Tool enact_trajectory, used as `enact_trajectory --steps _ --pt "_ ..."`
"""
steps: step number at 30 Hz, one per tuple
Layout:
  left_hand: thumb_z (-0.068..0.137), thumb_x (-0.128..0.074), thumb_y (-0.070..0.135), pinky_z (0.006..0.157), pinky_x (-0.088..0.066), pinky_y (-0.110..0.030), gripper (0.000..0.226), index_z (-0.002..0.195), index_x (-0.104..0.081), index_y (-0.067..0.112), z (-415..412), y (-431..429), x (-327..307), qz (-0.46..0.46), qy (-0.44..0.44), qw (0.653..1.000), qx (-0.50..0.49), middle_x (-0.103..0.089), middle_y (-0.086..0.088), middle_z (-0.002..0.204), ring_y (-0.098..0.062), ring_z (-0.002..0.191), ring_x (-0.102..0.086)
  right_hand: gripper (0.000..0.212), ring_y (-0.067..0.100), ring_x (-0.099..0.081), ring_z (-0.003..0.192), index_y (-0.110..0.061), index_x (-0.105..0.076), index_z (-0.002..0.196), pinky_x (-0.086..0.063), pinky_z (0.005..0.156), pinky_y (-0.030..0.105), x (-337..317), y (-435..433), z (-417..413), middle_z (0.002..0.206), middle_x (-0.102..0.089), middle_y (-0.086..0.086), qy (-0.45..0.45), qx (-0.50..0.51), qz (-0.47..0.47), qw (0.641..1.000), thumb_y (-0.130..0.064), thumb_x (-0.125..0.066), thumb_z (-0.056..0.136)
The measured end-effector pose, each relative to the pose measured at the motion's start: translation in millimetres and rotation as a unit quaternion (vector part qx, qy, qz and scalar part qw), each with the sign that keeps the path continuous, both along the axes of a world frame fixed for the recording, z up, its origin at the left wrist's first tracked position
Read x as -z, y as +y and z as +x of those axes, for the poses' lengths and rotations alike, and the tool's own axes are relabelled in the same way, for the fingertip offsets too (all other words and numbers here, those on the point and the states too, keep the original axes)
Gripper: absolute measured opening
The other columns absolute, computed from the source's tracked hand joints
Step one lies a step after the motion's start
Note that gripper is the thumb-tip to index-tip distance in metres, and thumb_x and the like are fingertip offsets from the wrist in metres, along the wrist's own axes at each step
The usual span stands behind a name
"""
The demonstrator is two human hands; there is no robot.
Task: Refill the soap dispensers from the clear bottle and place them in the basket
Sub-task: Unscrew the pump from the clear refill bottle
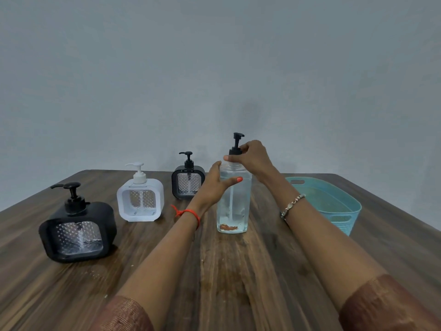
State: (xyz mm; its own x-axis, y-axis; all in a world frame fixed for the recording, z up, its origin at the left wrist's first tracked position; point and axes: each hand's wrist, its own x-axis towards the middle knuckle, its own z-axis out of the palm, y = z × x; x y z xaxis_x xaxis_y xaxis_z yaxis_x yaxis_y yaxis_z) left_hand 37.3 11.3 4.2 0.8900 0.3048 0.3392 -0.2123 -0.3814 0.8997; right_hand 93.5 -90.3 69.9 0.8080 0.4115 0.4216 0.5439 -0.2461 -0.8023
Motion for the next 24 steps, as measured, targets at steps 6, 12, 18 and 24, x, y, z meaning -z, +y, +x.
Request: enact_trajectory --steps 6,12,18,24 --pt "0.085 -0.064 0.030 0.096 -0.032 -0.023 0.082 0.147 -0.015 0.009 0 -1 0 0.010 0.005 1.000 -0.012 -0.034 -0.008 0.148 -0.020 0.129 -0.040 0.024 0.013 -0.058 0.078 0.002 -0.066 0.101 -0.043 0.065 0.014 -15 -4 -4 0.095 -0.066 0.010 0.018 -0.013 0.071 0.997 0.004 -0.064 0.078" --pt "0.086 -0.063 0.028 0.094 -0.032 -0.021 0.078 0.146 -0.016 0.010 -2 -3 -1 0.006 0.002 1.000 -0.005 -0.033 -0.007 0.148 -0.017 0.127 -0.039 0.027 0.013 -0.062 0.082 -0.003 -0.069 0.097 -0.042 0.065 0.009 -42 -13 -3 0.092 -0.069 0.007 -0.005 0.015 0.206 0.978 -0.009 -0.076 0.072" --pt "0.086 -0.062 0.030 0.097 -0.034 -0.026 0.078 0.146 -0.015 0.011 0 -2 0 0.011 0.005 1.000 -0.011 -0.031 -0.007 0.149 -0.023 0.132 -0.037 0.024 0.012 -0.059 0.077 -0.001 -0.070 0.097 -0.039 0.058 0.008 -63 -26 -7 0.088 -0.067 0.006 -0.017 0.053 0.249 0.967 -0.007 -0.074 0.074" --pt "0.086 -0.062 0.031 0.097 -0.033 -0.025 0.079 0.146 -0.015 0.012 0 -2 1 0.013 0.004 1.000 -0.011 -0.031 -0.007 0.149 -0.022 0.132 -0.037 0.021 0.000 -0.054 0.063 0.002 -0.069 0.095 -0.037 0.050 -0.002 -68 -32 -13 0.084 -0.066 0.006 -0.043 0.072 0.282 0.956 -0.006 -0.072 0.075"
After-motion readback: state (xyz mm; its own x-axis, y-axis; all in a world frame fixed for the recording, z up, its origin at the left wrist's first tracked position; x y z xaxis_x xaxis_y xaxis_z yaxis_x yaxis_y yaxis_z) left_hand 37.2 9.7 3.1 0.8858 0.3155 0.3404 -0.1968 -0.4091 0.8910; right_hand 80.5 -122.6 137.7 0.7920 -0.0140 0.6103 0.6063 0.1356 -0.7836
